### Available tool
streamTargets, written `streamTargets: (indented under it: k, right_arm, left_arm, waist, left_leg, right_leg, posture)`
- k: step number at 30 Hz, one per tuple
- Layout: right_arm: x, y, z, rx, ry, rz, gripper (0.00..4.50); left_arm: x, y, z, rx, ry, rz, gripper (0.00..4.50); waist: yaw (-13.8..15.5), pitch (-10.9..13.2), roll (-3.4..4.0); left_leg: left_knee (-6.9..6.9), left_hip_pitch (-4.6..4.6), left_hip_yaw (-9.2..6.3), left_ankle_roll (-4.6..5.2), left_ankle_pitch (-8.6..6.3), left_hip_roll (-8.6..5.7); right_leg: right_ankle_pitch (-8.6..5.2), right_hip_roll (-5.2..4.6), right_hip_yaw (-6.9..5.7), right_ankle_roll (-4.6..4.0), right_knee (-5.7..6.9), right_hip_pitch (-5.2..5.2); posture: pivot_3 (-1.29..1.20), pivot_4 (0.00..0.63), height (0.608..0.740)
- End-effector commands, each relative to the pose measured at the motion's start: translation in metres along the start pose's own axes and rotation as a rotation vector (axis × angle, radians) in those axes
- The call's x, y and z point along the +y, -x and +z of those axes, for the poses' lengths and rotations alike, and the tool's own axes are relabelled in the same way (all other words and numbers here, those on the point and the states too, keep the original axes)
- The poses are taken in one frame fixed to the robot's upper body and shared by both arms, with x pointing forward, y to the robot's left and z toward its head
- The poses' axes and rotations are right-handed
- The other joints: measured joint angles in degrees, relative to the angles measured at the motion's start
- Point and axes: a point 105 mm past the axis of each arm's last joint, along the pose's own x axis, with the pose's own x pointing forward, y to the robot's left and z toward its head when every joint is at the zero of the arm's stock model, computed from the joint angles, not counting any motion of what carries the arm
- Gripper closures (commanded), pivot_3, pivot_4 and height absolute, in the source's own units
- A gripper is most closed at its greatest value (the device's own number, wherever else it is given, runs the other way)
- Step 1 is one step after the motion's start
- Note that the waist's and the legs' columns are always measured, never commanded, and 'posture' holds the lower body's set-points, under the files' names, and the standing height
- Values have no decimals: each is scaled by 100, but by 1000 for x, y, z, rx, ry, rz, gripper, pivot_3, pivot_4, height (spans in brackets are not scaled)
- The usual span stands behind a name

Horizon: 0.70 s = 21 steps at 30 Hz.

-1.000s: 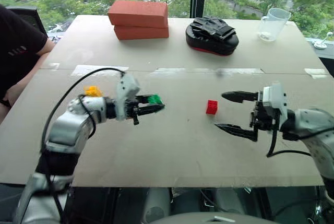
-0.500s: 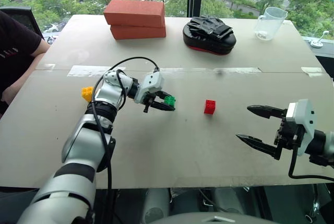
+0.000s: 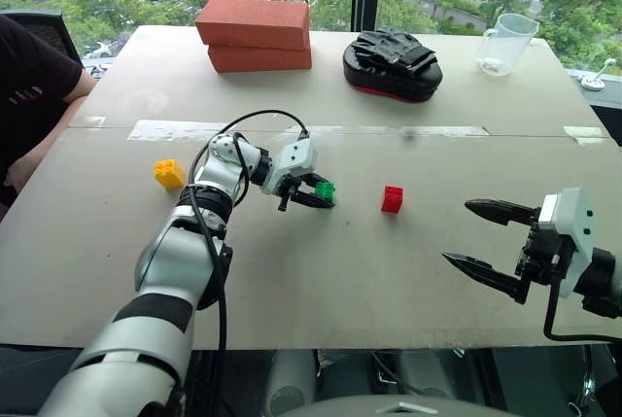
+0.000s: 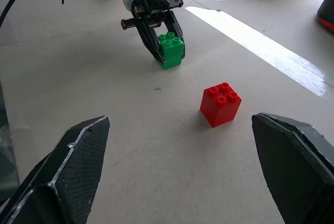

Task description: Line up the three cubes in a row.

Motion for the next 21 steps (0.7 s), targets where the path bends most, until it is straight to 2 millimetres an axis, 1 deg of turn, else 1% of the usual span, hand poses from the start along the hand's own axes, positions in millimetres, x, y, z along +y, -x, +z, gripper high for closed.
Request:
streamTargets:
  k: [1, 13, 15, 16, 17, 20, 21]
  right_arm:
    - [2, 1, 11, -16, 46, 8, 0]
    - [1, -1, 10, -9, 50, 31, 0]
    - [1, -1, 10, -9, 50, 32, 0]
    - [0, 0, 10, -8, 50, 32, 0]
    - [0, 0, 10, -8, 51, 33, 0]
    - [1, 0, 10, -10, 49, 37, 0]
    - [1, 0, 9, -10, 49, 38, 0]
  left_arm:
    - [9, 4, 15, -20, -47, 30, 3204]
    - [9, 3, 14, -25, -40, 30, 3204]
    - [8, 3, 14, -22, -42, 26, 2140]
    - [8, 3, 14, -21, -44, 27, 1896]
    - [8, 3, 13, -21, -41, 25, 1322]
    - [8, 7, 18, -55, -34, 27, 181]
    - [8, 9, 19, -62, -35, 27, 65]
  waist:
    - [-1, 0, 0]
    - [-3, 0, 0]
    - [-3, 0, 0]
    - [-3, 0, -1]
    - [-3, 0, -1]
    - [-4, 0, -1]
    - [-4, 0, -1]
  left_leg:
    - [1, 0, 0, 0, 0, 0]
    - [7, 1, -2, 0, 0, -2]
    - [10, 1, -2, 0, 0, -2]
    - [11, 1, -2, 0, 0, -2]
    - [16, 1, -2, 0, 0, -2]
    - [22, 1, -3, 0, 0, -1]
    - [25, 1, -3, 0, 0, 0]
  right_leg:
    - [0, 0, 0, 0, 1, 0]
    - [0, 0, -1, 0, 15, 0]
    - [0, 0, 0, 0, 19, 0]
    - [0, 0, 0, 0, 20, 0]
    - [0, 0, 1, 0, 23, 0]
    - [0, -1, 1, 0, 29, 0]
    - [0, -1, 1, -1, 33, 1]
  posture:
    - [0, 150, 740]
    - [0, 150, 740]
    - [0, 150, 740]
    - [0, 150, 740]
    - [0, 150, 740]
    - [0, 150, 740]
    - [0, 150, 740]
